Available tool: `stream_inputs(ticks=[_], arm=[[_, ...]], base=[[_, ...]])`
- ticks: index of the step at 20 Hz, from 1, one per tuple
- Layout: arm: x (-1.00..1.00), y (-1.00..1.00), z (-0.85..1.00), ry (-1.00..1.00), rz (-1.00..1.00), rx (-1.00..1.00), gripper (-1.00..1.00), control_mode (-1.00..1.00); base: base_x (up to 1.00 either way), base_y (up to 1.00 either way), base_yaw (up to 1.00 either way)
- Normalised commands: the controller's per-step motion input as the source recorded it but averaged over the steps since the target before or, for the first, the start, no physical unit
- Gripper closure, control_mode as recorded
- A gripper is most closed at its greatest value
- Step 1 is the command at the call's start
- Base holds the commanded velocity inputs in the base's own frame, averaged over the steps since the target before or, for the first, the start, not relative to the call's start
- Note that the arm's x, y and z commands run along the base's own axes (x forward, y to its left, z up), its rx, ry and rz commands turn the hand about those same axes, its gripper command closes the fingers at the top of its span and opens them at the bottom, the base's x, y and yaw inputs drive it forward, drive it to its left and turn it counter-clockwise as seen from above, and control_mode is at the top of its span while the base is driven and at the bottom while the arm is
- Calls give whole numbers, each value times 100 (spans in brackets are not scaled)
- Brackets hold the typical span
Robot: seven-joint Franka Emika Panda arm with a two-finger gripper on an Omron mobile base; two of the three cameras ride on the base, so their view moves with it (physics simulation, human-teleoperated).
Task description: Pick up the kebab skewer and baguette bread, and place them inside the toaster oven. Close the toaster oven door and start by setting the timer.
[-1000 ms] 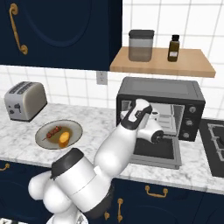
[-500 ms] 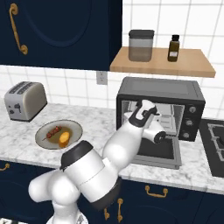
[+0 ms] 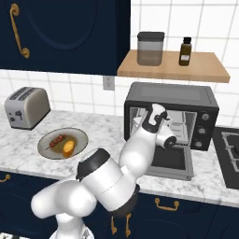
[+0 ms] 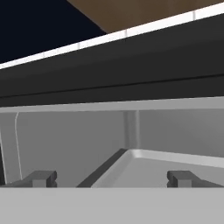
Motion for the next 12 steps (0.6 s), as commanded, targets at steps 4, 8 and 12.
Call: stream_inputs(ticks=[4,8,12], arm=[[12,-15,-27,1,-3,0,-100,-100],[-32,-36,-62,7,-2,-1,-100,-100],[-10,-29,-21,11,0,0,-100,-100]], base=[[0,0,0],[0,0,0],[0,0,0]])
